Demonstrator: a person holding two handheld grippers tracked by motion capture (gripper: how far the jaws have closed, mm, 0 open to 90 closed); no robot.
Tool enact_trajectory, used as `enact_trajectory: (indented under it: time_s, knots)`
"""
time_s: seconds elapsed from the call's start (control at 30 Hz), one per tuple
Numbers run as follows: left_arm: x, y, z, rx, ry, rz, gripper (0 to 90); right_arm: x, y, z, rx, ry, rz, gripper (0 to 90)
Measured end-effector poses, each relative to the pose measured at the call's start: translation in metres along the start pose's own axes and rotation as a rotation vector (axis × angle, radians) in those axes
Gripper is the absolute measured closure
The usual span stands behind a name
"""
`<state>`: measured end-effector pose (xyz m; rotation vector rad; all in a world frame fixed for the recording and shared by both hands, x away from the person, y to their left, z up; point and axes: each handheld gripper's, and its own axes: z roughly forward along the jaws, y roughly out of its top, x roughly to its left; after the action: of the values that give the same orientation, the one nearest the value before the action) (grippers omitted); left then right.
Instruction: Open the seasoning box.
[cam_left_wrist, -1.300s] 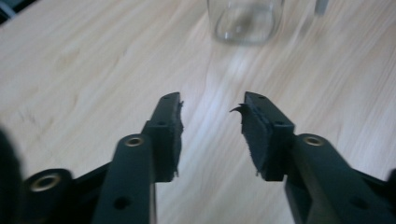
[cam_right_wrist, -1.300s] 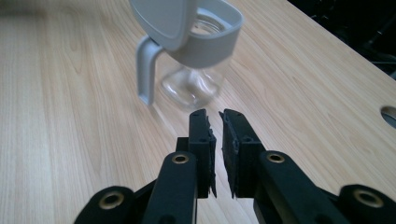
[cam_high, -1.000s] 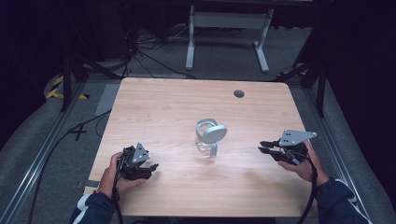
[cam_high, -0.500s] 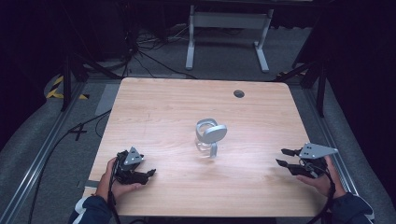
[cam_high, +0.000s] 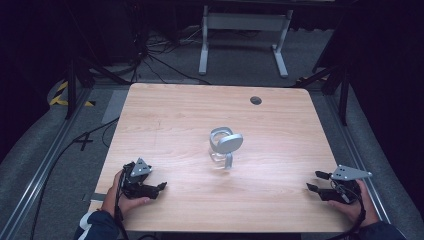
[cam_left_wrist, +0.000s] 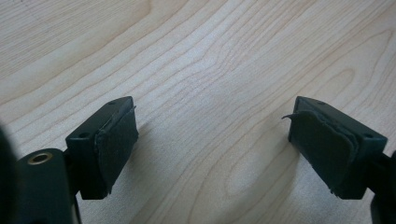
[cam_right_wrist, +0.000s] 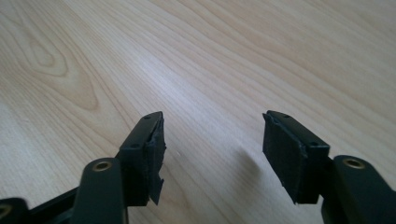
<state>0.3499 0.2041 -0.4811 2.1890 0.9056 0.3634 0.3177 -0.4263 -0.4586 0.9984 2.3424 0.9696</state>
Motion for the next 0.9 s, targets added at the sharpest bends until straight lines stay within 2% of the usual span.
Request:
enact_trajectory:
  time_s: [0.07, 0.13, 0.17, 0.23, 0.9]
  knots:
    - [0.000, 0.000, 0.000, 0.000, 0.001, 0.000, 15.8, 0.000, -0.003, 0.001, 0.008, -0.001, 0.003, 34.6]
    - [0.000, 0.000, 0.000, 0.000, 0.004, -0.005, 15.9, -0.002, -0.009, 0.000, -0.017, -0.018, 0.061, 27.3]
    - [0.000, 0.000, 0.000, 0.000, 0.004, -0.005, 15.9, -0.004, -0.011, 0.000, -0.013, -0.007, 0.089, 25.7]
    - [0.000, 0.000, -0.001, 0.001, 0.004, -0.005, 15.8, -0.005, -0.011, 0.000, -0.010, -0.017, 0.102, 23.9]
    - [0.000, 0.000, 0.000, -0.001, 0.003, -0.001, 15.5, -0.004, -0.011, 0.000, -0.005, -0.025, 0.110, 23.3]
